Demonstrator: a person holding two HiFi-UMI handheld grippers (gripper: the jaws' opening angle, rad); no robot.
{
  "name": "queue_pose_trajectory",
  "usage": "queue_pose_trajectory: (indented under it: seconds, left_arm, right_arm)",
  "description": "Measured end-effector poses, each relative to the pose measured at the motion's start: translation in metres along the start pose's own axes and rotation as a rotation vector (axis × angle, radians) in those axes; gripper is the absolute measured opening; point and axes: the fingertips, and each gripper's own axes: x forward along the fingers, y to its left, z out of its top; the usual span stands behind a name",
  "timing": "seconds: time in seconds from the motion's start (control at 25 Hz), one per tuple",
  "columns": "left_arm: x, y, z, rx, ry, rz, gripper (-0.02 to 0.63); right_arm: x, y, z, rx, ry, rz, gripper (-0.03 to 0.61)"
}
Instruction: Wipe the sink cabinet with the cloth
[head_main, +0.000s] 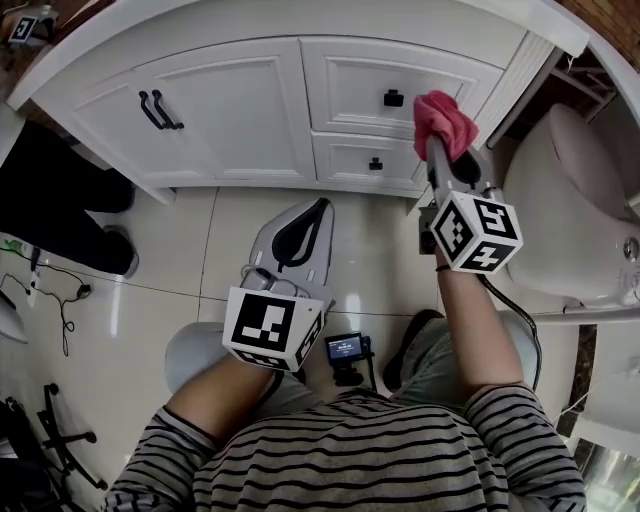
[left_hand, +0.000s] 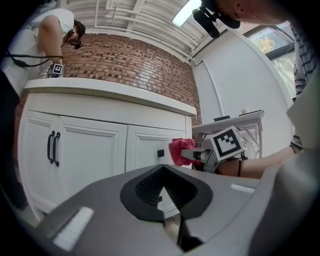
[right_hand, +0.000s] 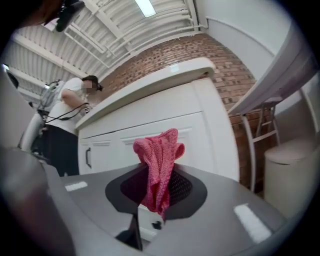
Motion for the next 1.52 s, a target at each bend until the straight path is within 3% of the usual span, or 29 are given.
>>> queue_pose_trajectory:
  seconds: [0.16,0.28,0.44,0.76,1.04,1.28,1.4,1.52]
  left_arm:
    - [-0.001,0.003,-0.001,-0.010,0.015,0.007,0.002]
    - [-0.001,0.008,-0.002,0.000,0.022,0.015,0.002]
    - [0.000,0.014,-0.003,0.013,0.023,0.024,0.002]
    - [0.008,0.006,-0.009,0.002,0.034,-0.004,0.002]
    - [0.012,-0.005,-0.018,0.018,0.047,-0.018,0.002]
    - [0.008,-0.006,-0.014,0.006,0.038,-0.014,0.002]
    - [0.003,-0.004,-0.007,-0.018,0.032,-0.018,0.002]
    - [0.001,-0.001,-0.004,-0.035,0.026,-0.019,0.002]
  right_arm:
    - [0.043,0.111,-0.052,-0.117,0.083,0.271,0.072]
    - [0.075,0.143,-0.078,-0.180,0.145,0.330,0.072]
    - [0.097,0.125,-0.099,-0.237,0.201,0.276,0.072]
    - [0.071,0.015,-0.094,-0.199,0.205,0.072,0.074]
    - [0.021,-0.098,-0.086,-0.083,0.186,-0.146,0.074]
    - [-0.013,-0.156,-0.075,0.023,0.161,-0.341,0.072]
    - [-0.013,-0.125,-0.066,0.049,0.097,-0.287,0.072]
    - [0.014,-0.041,-0.079,-0.013,0.083,-0.053,0.071]
